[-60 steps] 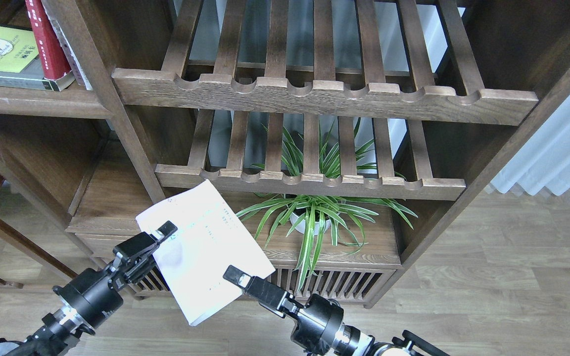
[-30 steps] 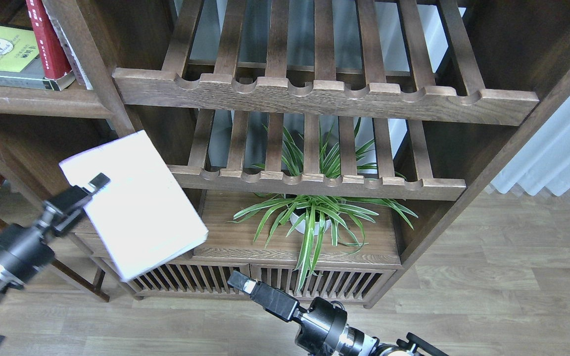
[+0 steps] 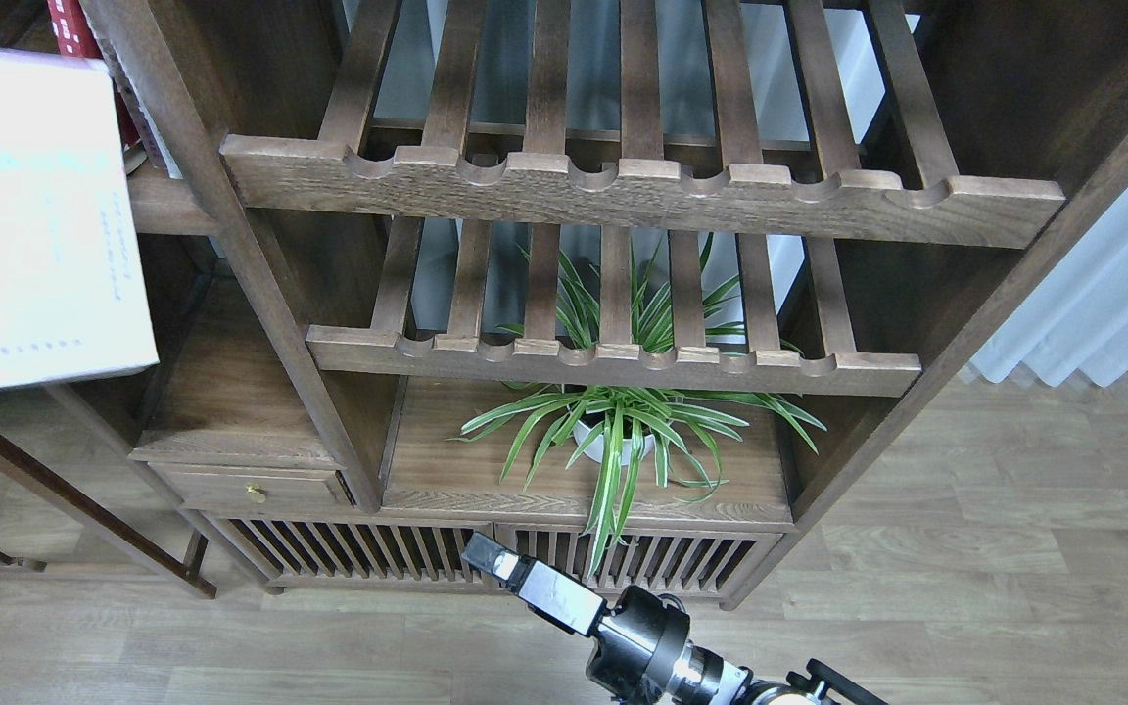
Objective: Organize books on shelf
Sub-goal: 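Carry the white book with the left gripper to the far shelf section, then place the white book on the far shelf and withdraw the left gripper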
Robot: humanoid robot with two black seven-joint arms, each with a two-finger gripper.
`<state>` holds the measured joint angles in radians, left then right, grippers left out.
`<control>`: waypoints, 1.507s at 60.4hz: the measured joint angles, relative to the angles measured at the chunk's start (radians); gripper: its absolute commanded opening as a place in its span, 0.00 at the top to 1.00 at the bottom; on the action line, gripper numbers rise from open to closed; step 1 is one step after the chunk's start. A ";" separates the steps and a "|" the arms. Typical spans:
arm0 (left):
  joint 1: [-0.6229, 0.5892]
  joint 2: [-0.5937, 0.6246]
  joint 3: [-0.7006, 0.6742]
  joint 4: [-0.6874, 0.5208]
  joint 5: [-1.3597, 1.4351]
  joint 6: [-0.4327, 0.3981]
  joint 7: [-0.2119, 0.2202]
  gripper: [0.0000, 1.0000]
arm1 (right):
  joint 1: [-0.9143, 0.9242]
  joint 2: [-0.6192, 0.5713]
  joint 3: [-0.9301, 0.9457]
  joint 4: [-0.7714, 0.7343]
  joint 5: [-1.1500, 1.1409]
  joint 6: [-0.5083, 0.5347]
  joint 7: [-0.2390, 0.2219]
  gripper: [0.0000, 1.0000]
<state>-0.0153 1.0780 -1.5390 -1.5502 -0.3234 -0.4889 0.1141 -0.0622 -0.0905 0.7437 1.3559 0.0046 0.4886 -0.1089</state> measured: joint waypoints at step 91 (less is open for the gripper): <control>-0.951 -0.212 0.294 0.553 0.688 0.000 0.035 0.88 | -0.006 0.018 0.000 0.003 -0.009 0.000 0.000 0.07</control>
<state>-0.9666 0.8655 -1.2450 -0.9971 0.3648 -0.4887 0.1489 -0.0678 -0.0721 0.7440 1.3592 -0.0047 0.4887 -0.1089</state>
